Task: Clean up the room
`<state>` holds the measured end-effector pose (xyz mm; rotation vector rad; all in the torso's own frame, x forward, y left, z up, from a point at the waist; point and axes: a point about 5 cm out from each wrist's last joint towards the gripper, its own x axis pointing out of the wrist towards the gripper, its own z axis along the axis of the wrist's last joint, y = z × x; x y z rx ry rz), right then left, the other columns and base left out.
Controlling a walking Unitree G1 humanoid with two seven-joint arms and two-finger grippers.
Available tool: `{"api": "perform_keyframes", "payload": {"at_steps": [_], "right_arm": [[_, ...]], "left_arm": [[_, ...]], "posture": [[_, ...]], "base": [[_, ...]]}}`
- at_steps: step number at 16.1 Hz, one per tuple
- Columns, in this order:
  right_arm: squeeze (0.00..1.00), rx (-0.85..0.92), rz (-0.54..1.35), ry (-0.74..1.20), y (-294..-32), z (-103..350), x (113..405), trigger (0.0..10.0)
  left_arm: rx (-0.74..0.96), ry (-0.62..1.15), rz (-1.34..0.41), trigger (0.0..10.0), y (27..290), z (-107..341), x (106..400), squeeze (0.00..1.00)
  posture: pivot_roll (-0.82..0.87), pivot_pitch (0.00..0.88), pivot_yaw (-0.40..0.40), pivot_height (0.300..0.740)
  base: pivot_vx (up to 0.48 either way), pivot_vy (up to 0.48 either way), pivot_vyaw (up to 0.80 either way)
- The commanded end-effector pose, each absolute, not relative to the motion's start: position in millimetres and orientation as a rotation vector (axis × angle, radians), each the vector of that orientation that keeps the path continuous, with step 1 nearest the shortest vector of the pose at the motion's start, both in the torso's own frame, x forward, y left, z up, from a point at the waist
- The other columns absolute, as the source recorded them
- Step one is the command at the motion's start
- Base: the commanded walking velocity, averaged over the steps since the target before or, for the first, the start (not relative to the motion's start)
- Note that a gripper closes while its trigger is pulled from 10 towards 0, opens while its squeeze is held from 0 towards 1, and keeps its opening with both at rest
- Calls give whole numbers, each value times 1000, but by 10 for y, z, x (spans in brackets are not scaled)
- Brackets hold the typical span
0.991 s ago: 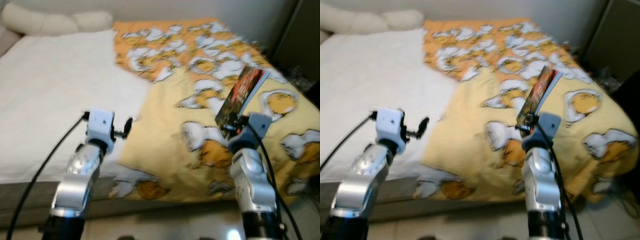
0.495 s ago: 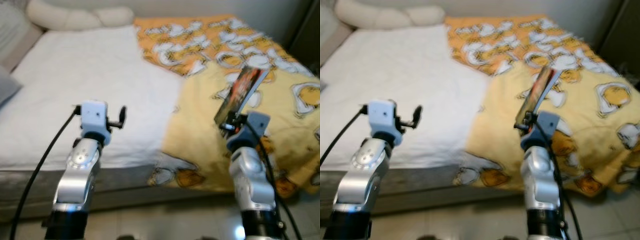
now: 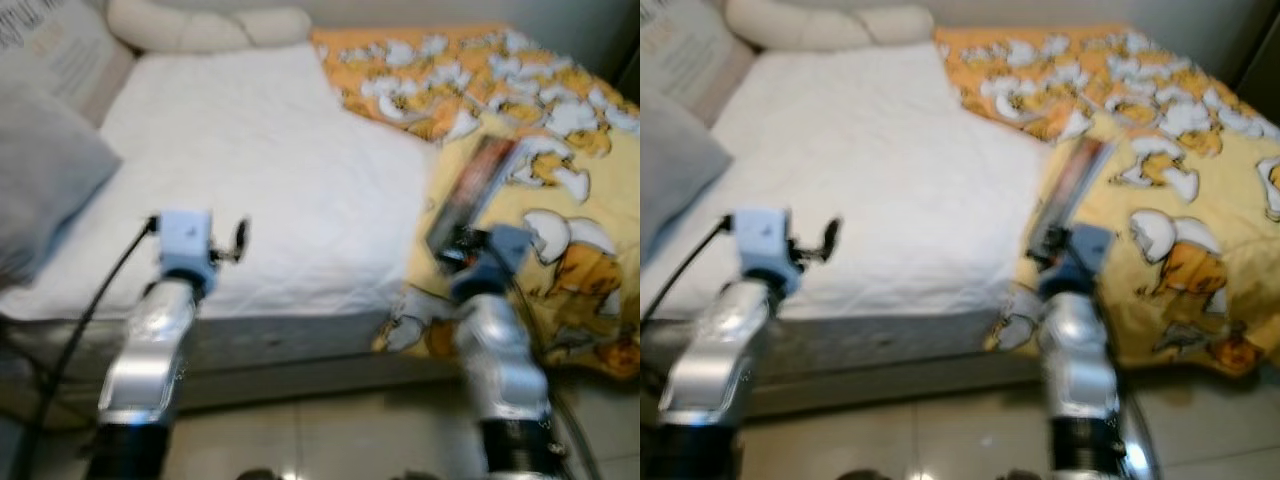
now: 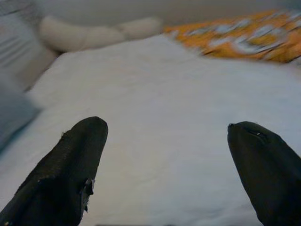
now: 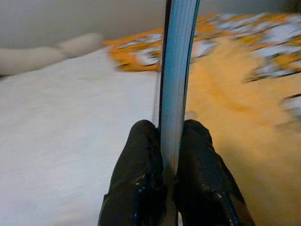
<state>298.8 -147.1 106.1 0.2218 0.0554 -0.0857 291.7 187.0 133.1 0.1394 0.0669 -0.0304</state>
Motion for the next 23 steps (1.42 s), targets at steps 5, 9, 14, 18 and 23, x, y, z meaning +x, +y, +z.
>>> {"api": "perform_keyframes", "payload": {"at_steps": [5,9,14,18,23], "right_arm": [[0,209,-57,-6,-1481,1216,3033,10000],[0,205,-51,-4,-1476,1227,3041,10000],[0,202,-43,0,-1460,1234,3050,10000],[0,200,-37,9,-1453,1227,3059,10000],[0,184,16,22,-1390,1210,3061,10000]], "left_arm": [[141,59,-64,10000,1793,1365,2937,47],[141,60,-65,10000,1786,1366,2941,39],[143,58,-71,10000,1772,1373,2947,35],[140,41,-96,10000,1757,1396,2952,59],[131,47,-97,10000,1770,1396,2953,71]], "posture": [[-22,0,33,740],[-24,0,31,740],[-24,0,29,740],[-24,0,28,740],[-22,0,29,740]], "base": [[0,457,0],[0,458,0],[0,91,0],[0,0,0],[204,0,0]]}}
